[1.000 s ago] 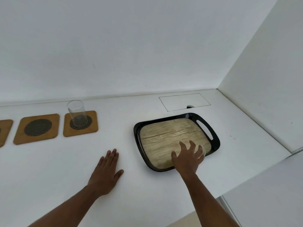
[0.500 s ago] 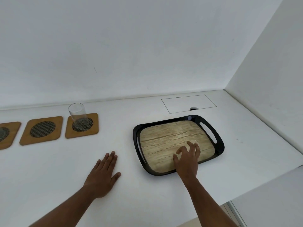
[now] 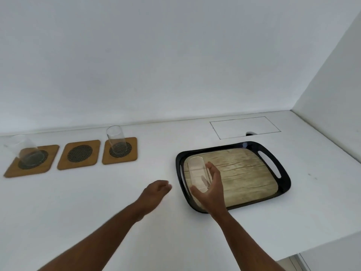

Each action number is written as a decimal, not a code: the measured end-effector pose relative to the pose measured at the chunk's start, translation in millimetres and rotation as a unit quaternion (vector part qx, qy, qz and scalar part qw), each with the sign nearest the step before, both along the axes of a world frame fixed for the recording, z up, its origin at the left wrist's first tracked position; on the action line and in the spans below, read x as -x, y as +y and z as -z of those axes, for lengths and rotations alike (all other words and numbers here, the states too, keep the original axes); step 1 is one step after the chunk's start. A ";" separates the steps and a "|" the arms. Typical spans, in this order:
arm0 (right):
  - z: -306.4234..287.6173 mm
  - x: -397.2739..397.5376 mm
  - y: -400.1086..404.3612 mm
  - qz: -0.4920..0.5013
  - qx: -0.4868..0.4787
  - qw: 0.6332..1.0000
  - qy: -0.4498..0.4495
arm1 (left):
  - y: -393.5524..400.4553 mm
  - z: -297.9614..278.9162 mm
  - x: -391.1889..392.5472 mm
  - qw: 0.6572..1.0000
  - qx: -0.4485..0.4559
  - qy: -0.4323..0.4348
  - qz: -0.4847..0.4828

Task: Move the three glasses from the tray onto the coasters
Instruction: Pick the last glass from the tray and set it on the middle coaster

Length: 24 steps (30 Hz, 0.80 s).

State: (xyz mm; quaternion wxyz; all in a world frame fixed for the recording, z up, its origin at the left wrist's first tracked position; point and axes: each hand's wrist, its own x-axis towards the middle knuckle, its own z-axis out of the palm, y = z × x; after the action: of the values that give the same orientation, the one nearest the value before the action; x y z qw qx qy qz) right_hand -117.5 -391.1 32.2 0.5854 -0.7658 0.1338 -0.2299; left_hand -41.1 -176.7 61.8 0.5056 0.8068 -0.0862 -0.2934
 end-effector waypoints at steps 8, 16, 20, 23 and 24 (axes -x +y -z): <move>-18.9 -31.1 81.3 -0.105 0.017 0.994 -0.007 | 7.0 -20.7 4.9 0.961 0.186 0.174 -0.104; -29.6 -61.3 143.8 -0.216 0.010 0.976 0.018 | 75.7 -21.3 -10.1 0.943 0.217 0.121 -0.221; -34.5 -76.3 162.3 -0.233 -0.095 0.966 0.060 | 117.5 -19.7 -21.3 0.952 0.188 0.022 -0.241; -43.5 -92.5 176.1 -0.217 -0.155 0.960 0.084 | 140.6 -19.0 -31.4 0.956 0.159 -0.064 -0.237; -46.9 -99.2 185.9 -0.228 -0.138 0.959 0.096 | 150.3 -17.5 -34.3 0.957 0.153 -0.089 -0.231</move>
State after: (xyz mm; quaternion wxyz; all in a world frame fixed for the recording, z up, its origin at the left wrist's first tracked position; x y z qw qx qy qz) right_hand -18.3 -205.2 79.1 0.7070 -0.7060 0.0417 0.0050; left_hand -6.8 -26.3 79.3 0.6673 0.7404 0.0140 -0.0794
